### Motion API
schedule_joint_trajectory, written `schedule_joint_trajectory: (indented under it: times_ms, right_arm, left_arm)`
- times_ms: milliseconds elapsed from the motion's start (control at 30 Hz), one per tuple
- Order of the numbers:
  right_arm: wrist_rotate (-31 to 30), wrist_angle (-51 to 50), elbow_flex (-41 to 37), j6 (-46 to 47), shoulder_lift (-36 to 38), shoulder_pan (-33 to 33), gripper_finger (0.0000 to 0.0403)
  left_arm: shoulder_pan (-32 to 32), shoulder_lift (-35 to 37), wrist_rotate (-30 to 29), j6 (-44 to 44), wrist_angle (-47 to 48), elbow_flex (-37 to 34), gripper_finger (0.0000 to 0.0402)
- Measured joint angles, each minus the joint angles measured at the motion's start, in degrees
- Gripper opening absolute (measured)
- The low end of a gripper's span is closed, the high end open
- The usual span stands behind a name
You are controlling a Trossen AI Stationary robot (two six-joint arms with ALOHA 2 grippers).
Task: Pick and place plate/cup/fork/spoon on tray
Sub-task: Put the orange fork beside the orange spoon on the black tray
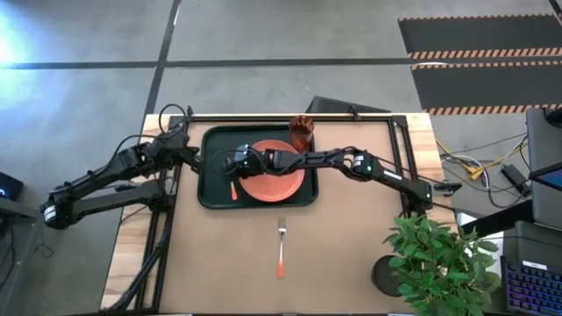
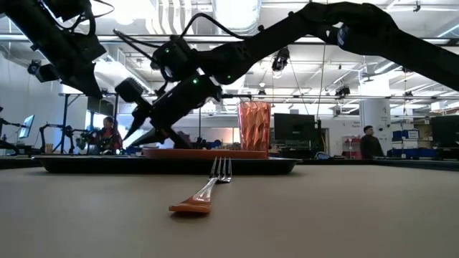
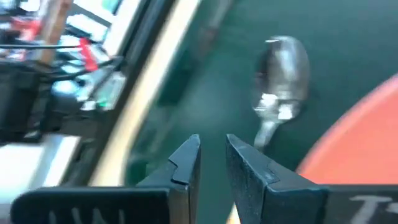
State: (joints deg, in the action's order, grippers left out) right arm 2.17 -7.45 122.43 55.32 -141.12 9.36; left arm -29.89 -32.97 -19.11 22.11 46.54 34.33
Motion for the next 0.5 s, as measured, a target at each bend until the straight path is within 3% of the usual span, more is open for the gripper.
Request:
schedule_joint_trajectory:
  times_ms: [200,300,367,500]
  right_arm:
    - [10.12,0.29,6.37,-2.56,0.06,0.05,0.0066]
    - [13.01,-0.23,12.17,-5.65,0.19,-0.10,0.0066]
    - [13.32,0.91,11.61,-7.72,2.88,-0.35,0.0066]
    - [11.99,-7.43,11.41,-14.23,9.90,-0.41,0.0066]
  left_arm:
    - [0.01,0.00,0.00,0.00,0.00,0.00,0.0000]
    - [0.00,0.13,0.43,-0.14,-0.04,0.00,0.0000]
    - [0.04,0.31,1.34,-0.65,-0.13,0.00,0.0000]
    - [0.12,1.28,11.69,-5.57,-2.30,0.02,0.0000]
